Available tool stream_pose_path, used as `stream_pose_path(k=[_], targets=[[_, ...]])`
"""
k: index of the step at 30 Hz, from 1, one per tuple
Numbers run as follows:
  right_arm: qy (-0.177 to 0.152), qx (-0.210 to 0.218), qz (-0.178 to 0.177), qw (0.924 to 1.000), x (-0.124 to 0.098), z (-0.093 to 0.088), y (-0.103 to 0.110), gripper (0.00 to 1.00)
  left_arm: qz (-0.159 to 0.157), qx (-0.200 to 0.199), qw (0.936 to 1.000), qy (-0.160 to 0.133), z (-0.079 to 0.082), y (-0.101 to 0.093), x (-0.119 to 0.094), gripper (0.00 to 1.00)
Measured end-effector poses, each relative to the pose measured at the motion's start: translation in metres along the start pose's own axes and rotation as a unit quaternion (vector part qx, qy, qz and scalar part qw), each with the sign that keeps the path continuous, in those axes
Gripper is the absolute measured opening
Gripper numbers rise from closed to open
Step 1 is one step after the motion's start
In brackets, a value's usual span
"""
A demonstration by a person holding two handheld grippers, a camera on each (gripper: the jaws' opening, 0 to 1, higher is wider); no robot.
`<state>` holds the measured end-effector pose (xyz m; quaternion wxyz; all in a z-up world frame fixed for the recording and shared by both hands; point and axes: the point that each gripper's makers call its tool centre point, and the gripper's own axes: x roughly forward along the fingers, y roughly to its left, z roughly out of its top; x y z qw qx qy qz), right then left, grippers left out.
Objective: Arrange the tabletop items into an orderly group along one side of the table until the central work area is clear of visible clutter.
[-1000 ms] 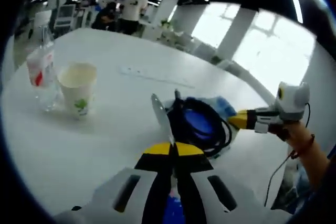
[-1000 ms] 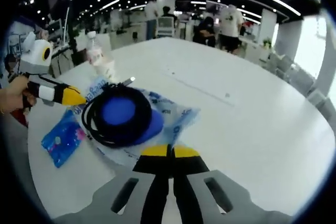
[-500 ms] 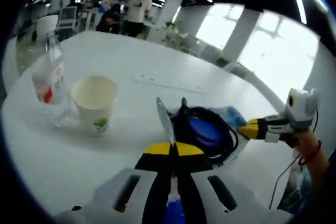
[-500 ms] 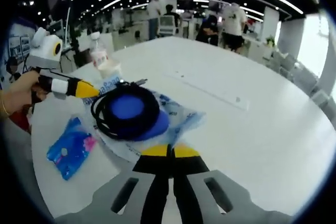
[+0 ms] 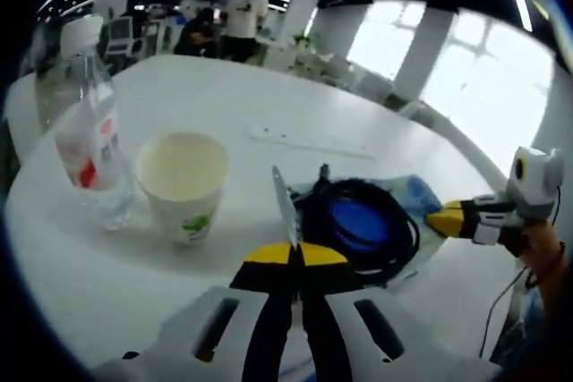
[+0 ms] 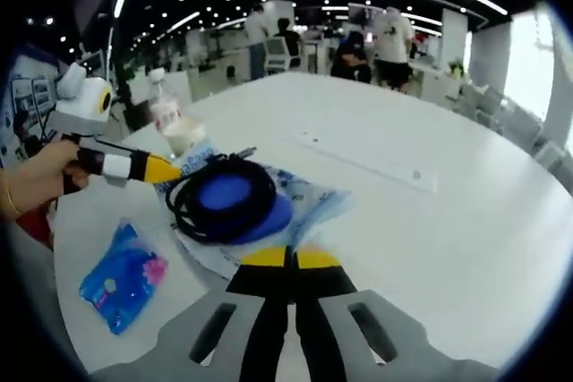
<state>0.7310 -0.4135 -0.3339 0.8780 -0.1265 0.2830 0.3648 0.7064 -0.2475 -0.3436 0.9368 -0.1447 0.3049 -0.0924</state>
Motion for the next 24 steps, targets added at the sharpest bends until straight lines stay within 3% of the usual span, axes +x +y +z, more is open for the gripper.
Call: stream_pose_path(k=[18,24], targets=[[0.012,0.045,0.000,0.9989,0.030,-0.019,-0.010,0.01,0.032,0.010,0.9992,0.021,-0.012,0.016,0.027,0.00],[0.017,0.059,-0.004,0.9981,0.034,-0.026,-0.011,0.01,0.040,0.014,0.9991,0.009,-0.011,0.018,0.031,0.00]])
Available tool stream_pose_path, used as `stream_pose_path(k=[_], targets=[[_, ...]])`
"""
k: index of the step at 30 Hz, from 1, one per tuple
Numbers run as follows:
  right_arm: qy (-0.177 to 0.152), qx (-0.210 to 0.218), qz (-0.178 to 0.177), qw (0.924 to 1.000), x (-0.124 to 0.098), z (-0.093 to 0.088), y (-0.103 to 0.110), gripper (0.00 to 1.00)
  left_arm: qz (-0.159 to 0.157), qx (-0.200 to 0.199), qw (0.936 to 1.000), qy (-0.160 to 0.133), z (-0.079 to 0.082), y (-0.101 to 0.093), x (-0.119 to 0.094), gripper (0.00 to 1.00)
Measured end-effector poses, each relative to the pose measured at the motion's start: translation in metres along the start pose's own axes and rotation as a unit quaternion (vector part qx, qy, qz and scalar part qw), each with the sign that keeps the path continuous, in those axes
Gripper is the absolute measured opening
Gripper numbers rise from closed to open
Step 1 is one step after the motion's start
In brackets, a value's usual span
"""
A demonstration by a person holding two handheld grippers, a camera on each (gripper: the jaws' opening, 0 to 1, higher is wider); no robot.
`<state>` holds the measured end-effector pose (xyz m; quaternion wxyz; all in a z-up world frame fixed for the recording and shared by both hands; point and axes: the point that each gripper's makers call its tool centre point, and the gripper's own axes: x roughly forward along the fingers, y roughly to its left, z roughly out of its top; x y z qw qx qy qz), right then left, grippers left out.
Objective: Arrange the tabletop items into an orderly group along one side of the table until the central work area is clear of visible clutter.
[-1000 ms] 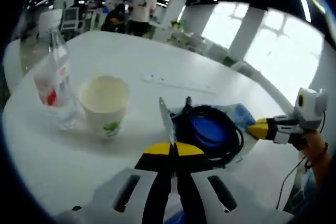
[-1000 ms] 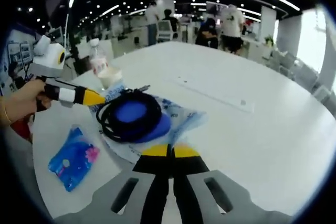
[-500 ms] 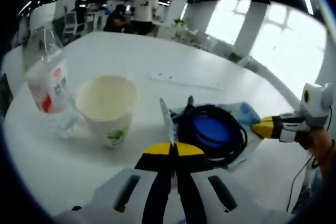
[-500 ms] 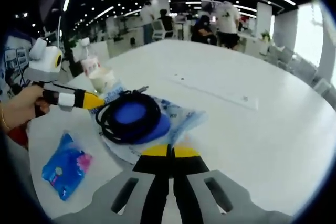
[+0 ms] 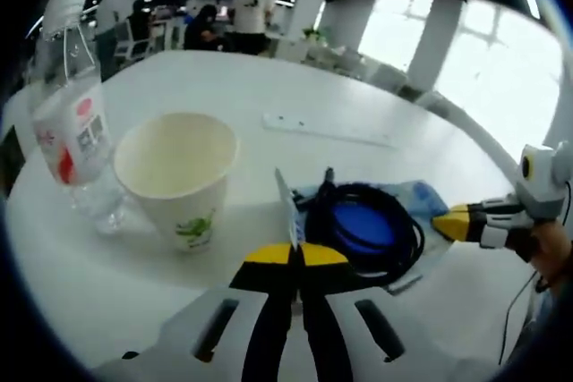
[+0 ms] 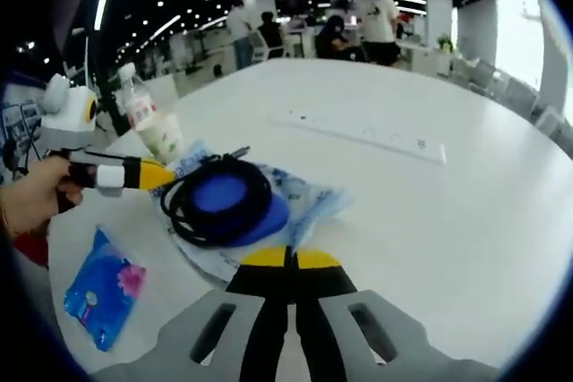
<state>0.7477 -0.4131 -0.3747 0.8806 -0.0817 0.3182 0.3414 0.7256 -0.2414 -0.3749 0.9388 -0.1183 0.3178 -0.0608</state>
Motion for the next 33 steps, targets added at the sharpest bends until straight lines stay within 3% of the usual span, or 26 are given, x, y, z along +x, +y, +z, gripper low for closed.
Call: stream_pose_path(k=[17,23,28,31,33], targets=[[0.001,-0.007,-0.011,0.9999,0.003,-0.004,-0.003,0.01,0.014,0.010,0.9998,-0.008,-0.004,0.005,0.004,0.00],[0.012,0.007,-0.018,0.9997,0.005,-0.010,-0.006,0.04,0.017,0.008,0.9998,-0.011,-0.005,0.006,0.003,0.00],[0.022,0.027,-0.019,0.9992,0.006,-0.014,-0.005,0.07,0.026,0.014,0.9994,-0.016,-0.005,0.008,0.003,0.06],[0.023,0.031,-0.021,0.9990,0.005,-0.014,-0.007,0.11,0.026,0.013,0.9995,-0.013,-0.005,0.009,0.002,0.09],[0.023,0.049,-0.019,0.9984,0.004,-0.014,-0.007,0.21,0.027,0.012,0.9995,-0.012,-0.005,0.009,0.001,0.10]])
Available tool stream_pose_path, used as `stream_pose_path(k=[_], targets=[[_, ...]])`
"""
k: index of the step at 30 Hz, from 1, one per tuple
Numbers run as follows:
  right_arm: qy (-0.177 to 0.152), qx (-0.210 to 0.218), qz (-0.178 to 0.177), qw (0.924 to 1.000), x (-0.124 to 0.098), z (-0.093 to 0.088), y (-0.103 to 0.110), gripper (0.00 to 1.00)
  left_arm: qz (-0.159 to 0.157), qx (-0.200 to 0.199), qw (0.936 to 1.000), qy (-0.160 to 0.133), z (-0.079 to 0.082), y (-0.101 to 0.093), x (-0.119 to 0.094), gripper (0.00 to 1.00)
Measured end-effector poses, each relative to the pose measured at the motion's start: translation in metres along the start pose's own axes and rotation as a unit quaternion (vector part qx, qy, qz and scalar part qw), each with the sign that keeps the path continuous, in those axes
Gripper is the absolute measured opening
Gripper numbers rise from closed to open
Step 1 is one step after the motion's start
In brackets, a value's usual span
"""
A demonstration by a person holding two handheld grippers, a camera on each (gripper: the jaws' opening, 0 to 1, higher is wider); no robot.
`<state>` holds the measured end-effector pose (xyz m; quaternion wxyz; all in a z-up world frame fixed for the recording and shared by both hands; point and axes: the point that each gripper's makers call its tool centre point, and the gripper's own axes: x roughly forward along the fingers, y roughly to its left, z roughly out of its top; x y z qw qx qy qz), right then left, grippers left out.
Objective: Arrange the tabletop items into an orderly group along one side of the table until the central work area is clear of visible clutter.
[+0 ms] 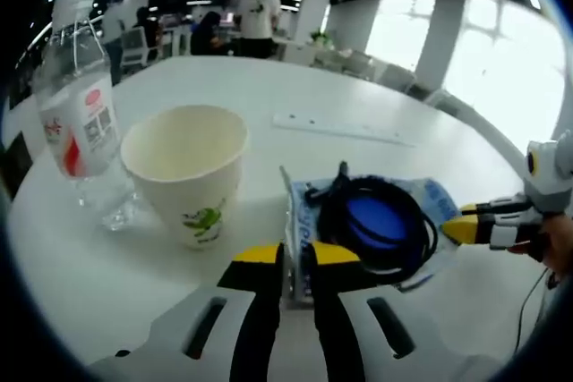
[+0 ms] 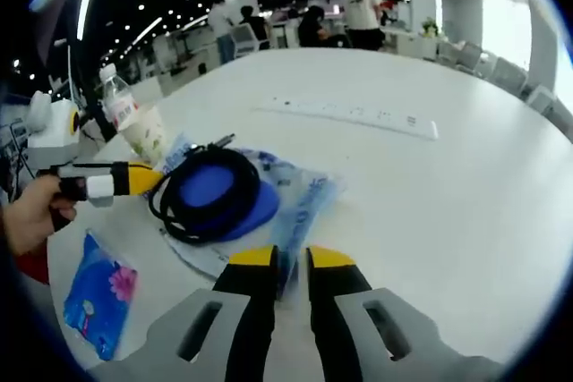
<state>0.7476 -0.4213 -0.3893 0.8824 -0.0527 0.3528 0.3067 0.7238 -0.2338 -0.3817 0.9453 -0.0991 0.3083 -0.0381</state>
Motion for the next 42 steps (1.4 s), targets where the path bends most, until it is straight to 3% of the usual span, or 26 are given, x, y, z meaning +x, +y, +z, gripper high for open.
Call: stream_pose_path(k=[2,8,12,17,25,29,36,42], targets=[[0.000,0.060,0.024,0.9979,0.000,-0.003,0.007,0.31,-0.003,0.000,1.0000,-0.002,0.003,-0.001,-0.001,0.11],[-0.022,0.074,0.019,0.9969,-0.009,0.001,0.003,0.45,0.001,0.009,1.0000,0.002,0.003,0.003,-0.006,0.20],[-0.037,0.059,0.016,0.9975,-0.017,0.009,0.004,0.54,-0.001,0.037,0.9992,0.014,-0.006,-0.004,-0.014,0.24],[-0.055,0.036,0.018,0.9977,-0.027,0.021,0.008,0.62,-0.015,0.052,0.9985,0.009,-0.005,-0.015,-0.025,0.31],[-0.068,0.014,0.029,0.9972,-0.037,0.039,0.018,0.70,-0.069,0.073,0.9950,0.004,0.001,-0.037,-0.047,0.47],[-0.069,-0.002,0.040,0.9968,-0.037,0.044,0.027,0.71,-0.087,0.091,0.9920,0.006,0.001,-0.044,-0.056,0.60],[-0.060,-0.022,0.077,0.9950,-0.030,0.065,0.051,0.75,-0.114,0.123,0.9856,-0.017,0.012,-0.051,-0.073,0.78],[-0.050,-0.041,0.098,0.9931,-0.020,0.079,0.066,0.76,-0.128,0.137,0.9819,-0.028,0.020,-0.055,-0.088,0.89]])
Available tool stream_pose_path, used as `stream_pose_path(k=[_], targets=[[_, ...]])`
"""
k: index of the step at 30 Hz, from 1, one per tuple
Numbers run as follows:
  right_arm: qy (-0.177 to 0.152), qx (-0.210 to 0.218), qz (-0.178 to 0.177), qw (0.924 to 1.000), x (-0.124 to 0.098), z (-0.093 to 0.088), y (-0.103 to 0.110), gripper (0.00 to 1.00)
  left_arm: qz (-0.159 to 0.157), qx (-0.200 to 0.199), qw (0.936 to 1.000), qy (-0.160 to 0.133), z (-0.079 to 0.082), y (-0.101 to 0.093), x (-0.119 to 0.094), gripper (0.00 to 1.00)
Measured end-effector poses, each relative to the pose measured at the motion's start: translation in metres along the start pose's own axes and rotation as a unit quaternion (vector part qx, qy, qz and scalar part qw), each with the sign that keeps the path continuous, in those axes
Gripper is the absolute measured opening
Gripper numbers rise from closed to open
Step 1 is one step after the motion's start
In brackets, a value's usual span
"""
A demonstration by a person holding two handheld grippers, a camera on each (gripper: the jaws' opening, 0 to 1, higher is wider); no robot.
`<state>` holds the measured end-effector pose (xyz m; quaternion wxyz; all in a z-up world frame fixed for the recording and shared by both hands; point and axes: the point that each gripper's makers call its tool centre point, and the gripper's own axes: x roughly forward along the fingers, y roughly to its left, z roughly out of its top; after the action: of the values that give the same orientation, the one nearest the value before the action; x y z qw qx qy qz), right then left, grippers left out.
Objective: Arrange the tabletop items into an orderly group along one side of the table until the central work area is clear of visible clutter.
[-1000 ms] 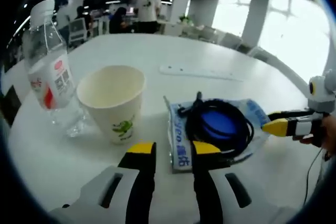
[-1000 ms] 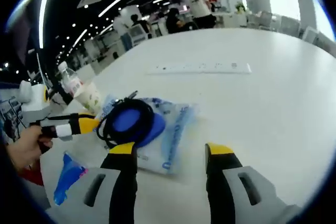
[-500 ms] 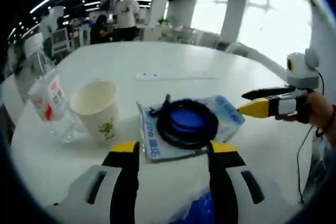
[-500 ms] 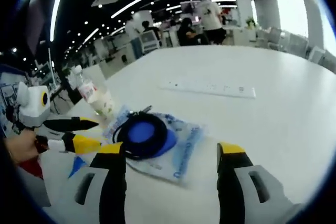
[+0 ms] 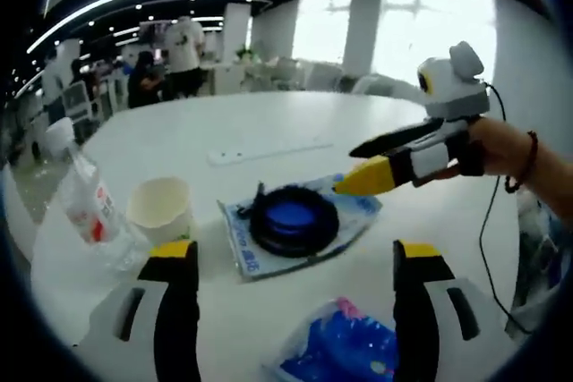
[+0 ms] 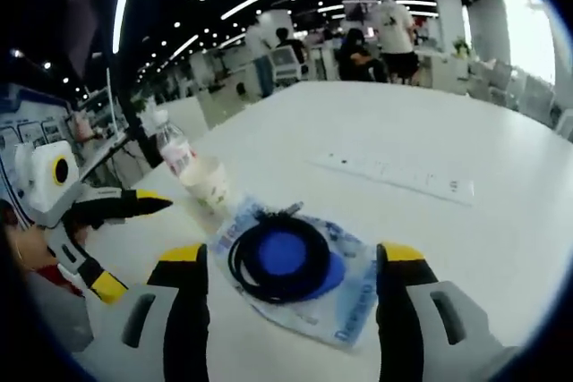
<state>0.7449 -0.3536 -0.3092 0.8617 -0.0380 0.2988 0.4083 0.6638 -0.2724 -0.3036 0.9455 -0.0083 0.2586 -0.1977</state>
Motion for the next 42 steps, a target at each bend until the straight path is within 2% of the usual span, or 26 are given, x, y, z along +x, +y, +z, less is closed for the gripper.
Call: stream_pose_path(k=[4,10,14,17,20,24,31,34,36,39,42], targets=[[0.002,0.009,0.016,0.9998,0.008,0.007,0.006,0.77,-0.007,0.003,1.0000,-0.004,0.005,-0.003,-0.006,0.99],[0.007,0.024,0.037,0.9990,0.020,0.012,0.012,0.76,-0.026,0.012,0.9996,-0.004,0.004,-0.008,-0.011,0.99],[0.017,0.008,0.038,0.9991,0.027,0.011,0.013,0.76,-0.033,0.027,0.9991,-0.001,0.004,-0.009,-0.018,0.99],[0.031,-0.013,0.041,0.9986,0.035,0.007,0.012,0.74,-0.054,0.014,0.9984,0.011,-0.002,-0.012,-0.025,0.99],[0.047,-0.024,0.037,0.9979,0.042,0.002,0.008,0.71,-0.057,0.020,0.9980,0.021,-0.007,-0.012,-0.032,0.99],[0.053,-0.031,0.034,0.9976,0.049,-0.001,0.004,0.70,-0.063,0.023,0.9975,0.023,-0.008,-0.013,-0.042,0.99],[0.065,-0.035,0.033,0.9967,0.061,-0.010,-0.004,0.66,-0.058,0.024,0.9978,0.021,-0.007,-0.011,-0.057,0.99],[0.068,-0.034,0.040,0.9963,0.067,-0.013,-0.003,0.64,-0.057,0.005,0.9984,0.000,-0.003,-0.010,-0.066,0.99],[0.078,-0.050,0.037,0.9950,0.070,-0.018,-0.005,0.62,-0.050,-0.005,0.9986,-0.017,-0.001,-0.006,-0.074,0.99],[0.078,-0.052,0.041,0.9947,0.076,-0.019,-0.005,0.58,-0.041,-0.003,0.9992,0.001,-0.010,0.001,-0.081,0.99],[0.082,-0.053,0.041,0.9944,0.079,-0.019,-0.008,0.53,-0.040,-0.006,0.9992,-0.003,-0.011,0.003,-0.088,0.99]])
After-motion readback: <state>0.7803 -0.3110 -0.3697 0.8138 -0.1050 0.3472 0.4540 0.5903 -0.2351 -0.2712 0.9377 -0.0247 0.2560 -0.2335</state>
